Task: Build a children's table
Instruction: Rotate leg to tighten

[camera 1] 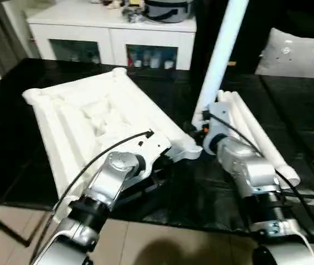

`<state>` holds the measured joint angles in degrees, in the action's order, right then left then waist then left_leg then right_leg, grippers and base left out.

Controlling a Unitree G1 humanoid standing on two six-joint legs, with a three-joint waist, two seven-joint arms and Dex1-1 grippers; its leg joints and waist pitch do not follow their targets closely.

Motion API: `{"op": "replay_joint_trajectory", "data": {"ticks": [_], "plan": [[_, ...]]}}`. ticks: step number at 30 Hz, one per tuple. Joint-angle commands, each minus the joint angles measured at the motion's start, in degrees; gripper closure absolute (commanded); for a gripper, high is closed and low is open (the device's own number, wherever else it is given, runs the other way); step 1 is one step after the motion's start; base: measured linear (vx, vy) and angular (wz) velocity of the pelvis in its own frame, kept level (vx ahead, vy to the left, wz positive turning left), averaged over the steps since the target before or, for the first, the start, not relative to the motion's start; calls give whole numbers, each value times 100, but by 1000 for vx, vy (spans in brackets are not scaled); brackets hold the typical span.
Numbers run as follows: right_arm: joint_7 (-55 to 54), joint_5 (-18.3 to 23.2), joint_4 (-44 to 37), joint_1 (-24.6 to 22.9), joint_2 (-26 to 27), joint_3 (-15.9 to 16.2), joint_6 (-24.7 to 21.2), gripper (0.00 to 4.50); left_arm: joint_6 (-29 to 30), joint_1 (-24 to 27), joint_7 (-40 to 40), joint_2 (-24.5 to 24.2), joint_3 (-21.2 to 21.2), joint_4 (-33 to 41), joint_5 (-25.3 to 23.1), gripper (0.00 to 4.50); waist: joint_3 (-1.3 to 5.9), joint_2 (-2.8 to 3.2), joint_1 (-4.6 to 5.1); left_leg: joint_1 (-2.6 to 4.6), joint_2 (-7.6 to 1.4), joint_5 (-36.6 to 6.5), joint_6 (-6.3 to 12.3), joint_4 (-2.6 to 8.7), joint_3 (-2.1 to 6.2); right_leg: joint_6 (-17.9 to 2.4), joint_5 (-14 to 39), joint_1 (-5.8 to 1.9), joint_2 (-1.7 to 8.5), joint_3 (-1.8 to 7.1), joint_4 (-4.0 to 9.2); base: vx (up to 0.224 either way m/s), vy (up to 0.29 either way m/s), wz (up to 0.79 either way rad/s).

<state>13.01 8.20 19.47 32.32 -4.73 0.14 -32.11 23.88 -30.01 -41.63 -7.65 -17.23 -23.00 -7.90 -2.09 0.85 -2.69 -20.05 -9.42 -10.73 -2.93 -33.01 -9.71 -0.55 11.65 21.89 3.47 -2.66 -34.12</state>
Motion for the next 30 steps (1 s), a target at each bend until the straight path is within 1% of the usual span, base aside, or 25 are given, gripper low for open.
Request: {"op": "replay_joint_trajectory", "data": {"ticks": [1,2,3,4,5,6,7,8,9,10,11,12,13,14,16,17,18,19,21,22,24,25,27,29,30], "plan": [[71,43,749,-115,99,62,-390,262,5,23,-65,72,-221,270,-12,450,204,-12,-31,7,-340,-2027,-148,499,192,-680,2329,-103,507,281,552,0,0,0],[94,44,803,-100,95,58,-339,262,52,32,-49,80,-211,313,-14,450,207,-11,-14,7,-338,-2020,-145,491,184,-743,2243,-109,513,284,541,0,0,0],[98,43,845,-89,93,58,-301,206,79,38,-41,83,-204,340,-14,450,203,-10,-11,3,-335,-1999,-133,488,180,-762,2219,-115,516,286,548,0,0,0],[94,67,873,-79,94,24,-261,192,79,44,-33,92,-199,357,-9,450,206,-15,-5,-1,-332,-1928,-115,481,168,-798,2145,-122,511,289,545,0,0,0],[73,92,890,-69,89,-8,-229,192,73,57,-30,99,-190,378,-1,450,206,-20,1,0,-327,-1903,-98,478,164,-815,2125,-123,513,292,548,0,0,0],[72,93,890,-69,88,-9,-227,186,71,58,-30,99,-189,379,0,450,212,-4,-4,7,-331,-1863,-90,472,164,-844,2079,-127,519,295,545,0,0,0],[79,87,878,-72,78,-21,-220,172,69,69,-25,97,-184,396,5,450,229,-16,-12,-5,-333,-1722,-79,459,149,-904,1865,-140,512,299,528,0,0,0],[85,76,865,-77,73,-24,-219,157,74,79,-19,93,-183,413,10,450,239,-15,-18,-38,-335,-1493,-38,462,150,-960,1511,-180,495,290,477,0,0,0],[151,56,776,-123,35,3,-192,148,71,68,41,90,-149,385,27,450,234,-40,-18,-33,-332,-1454,-4,458,134,-984,1440,-175,490,288,487,0,0,0],[246,42,626,-202,-21,43,-179,144,44,40,124,79,-98,324,42,450,239,-23,-38,-23,-327,-1338,51,434,116,-1029,1342,-187,502,289,484,0,0,0],[302,47,526,-258,-55,60,-151,136,1,20,163,64,-65,280,39,450,233,-28,-58,-28,-330,-1291,66,434,115,-1015,1306,-196,505,290,487,0,0,0],[417,74,400,-334,-97,74,-63,123,-45,1,189,45,-24,241,33,450,246,-36,-65,-25,-332,-1231,78,430,113,-1028,1242,-204,499,287,471,0,0,0],[532,120,257,-422,-143,78,-22,123,-120,-17,200,16,11,201,32,450,251,-36,-100,-33,-330,-1068,139,423,107,-1053,1056,-214,493,282,455,0,0,0],[688,158,49,-552,-228,102,53,113,-196,-35,187,-29,47,157,40,450,250,-33,-125,-29,-333,-1040,153,421,104,-1032,1025,-215,490,282,458,0,0,0],[964,264,-273,-733,-363,157,73,89,-299,-54,134,-114,48,98,20,450,259,-34,-156,-35,-337,-945,203,410,103,-1080,827,-235,498,281,430,0,0,0],[1102,318,-440,-828,-434,163,128,78,-351,-55,100,-172,31,62,-6,450,255,-45,-161,-47,-336,-929,215,412,104,-1083,812,-245,501,280,429,0,0,0],[1260,378,-600,-921,-510,160,218,78,-390,-56,71,-227,19,25,-26,450,252,-52,-162,-54,-333,-904,231,411,104,-1066,809,-254,492,276,429,0,0,0],[1427,461,-742,-1003,-579,139,275,69,-448,-57,33,-279,6,-11,-39,450,244,-25,-164,-52,-333,-964,255,411,104,-1046,946,-240,498,273,441,0,0,0],[1642,557,-920,-1107,-680,94,388,49,-542,-57,-24,-348,-11,-58,-30,450,230,-24,-155,-79,-331,-1047,269,424,109,-952,1277,-242,504,264,480,0,0,0],[1887,635,-1066,-1194,-814,48,508,38,-696,-62,-94,-424,-35,-109,-28,450,234,-22,-159,-63,-335,-1096,259,418,106,-908,1454,-228,511,264,498,0,0,0],[2191,685,-1204,-1282,-1013,21,662,27,-855,-51,-253,-516,-86,-127,-9,450,234,-19,-168,-63,-345,-1080,272,418,111,-889,1503,-225,502,264,499,0,0,0],[2414,667,-1245,-1319,-1189,33,824,21,-960,-34,-376,-568,-117,-130,20,450,247,-24,-171,-63,-351,-1014,272,409,110,-902,1367,-225,497,265,470,0,0,0],[2531,651,-1256,-1333,-1285,50,895,4,-1042,-25,-429,-591,-132,-138,39,450,254,-18,-189,-54,-354,-898,308,390,104,-983,1097,-220,497,264,447,0,0,0],[2851,616,-1264,-1338,-1538,124,1055,4,-1381,-4,-632,-704,-244,-218,50,450,279,-17,-218,-75,-342,-698,397,356,97,-1108,620,-244,486,260,389,0,0,0],[2851,616,-1264,-1338,-1538,124,1055,4,-1381,-4,-632,-704,-244,-218,50,450,291,-24,-234,-74,-340,-637,427,345,96,-1130,496,-245,486,260,377,0,0,0]]}}
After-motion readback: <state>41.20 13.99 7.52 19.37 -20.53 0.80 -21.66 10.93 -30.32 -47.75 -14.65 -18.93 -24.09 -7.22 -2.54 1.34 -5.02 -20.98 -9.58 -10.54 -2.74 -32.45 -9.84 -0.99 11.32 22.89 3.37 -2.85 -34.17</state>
